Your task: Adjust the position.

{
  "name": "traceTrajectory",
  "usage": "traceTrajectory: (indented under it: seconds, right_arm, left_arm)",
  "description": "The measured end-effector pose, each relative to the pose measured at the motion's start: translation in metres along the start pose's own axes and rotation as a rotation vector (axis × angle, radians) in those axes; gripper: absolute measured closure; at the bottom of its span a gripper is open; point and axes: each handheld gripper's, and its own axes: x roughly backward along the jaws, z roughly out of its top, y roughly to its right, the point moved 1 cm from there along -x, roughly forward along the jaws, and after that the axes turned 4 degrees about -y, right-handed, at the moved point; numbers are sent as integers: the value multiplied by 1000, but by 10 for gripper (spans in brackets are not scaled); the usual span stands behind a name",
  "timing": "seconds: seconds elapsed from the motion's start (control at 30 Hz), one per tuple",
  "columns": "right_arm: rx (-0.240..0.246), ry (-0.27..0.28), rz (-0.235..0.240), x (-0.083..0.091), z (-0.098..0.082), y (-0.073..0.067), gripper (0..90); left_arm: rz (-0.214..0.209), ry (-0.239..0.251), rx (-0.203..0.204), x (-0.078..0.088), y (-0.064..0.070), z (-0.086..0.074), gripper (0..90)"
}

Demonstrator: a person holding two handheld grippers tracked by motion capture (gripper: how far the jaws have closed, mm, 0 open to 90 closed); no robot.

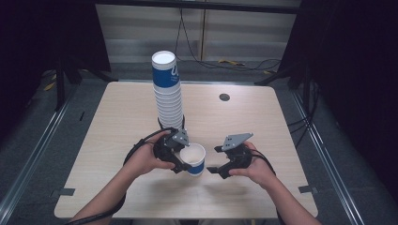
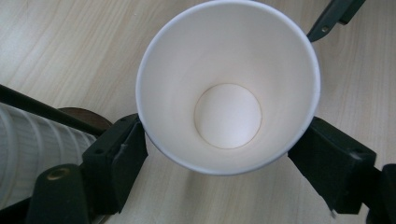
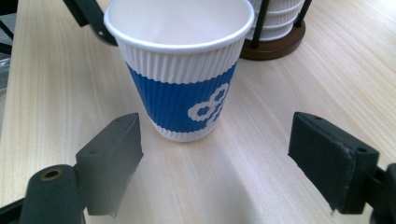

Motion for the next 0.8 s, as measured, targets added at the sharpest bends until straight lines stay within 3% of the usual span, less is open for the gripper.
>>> traceTrajectory:
  seconds: [0.37, 0.77, 0.8]
  right_arm:
    - [5, -8, 4, 1, 3, 1, 166]
    - [-33, 14, -9, 14, -5, 4, 160]
    - [-43, 5, -11, 17, -9, 4, 156]
  left_arm:
    - [-12, -8, 15, -3, 0, -13, 193]
    - [-9, 26, 61, 9, -3, -31, 191]
    - [-10, 21, 80, 10, -4, -35, 186]
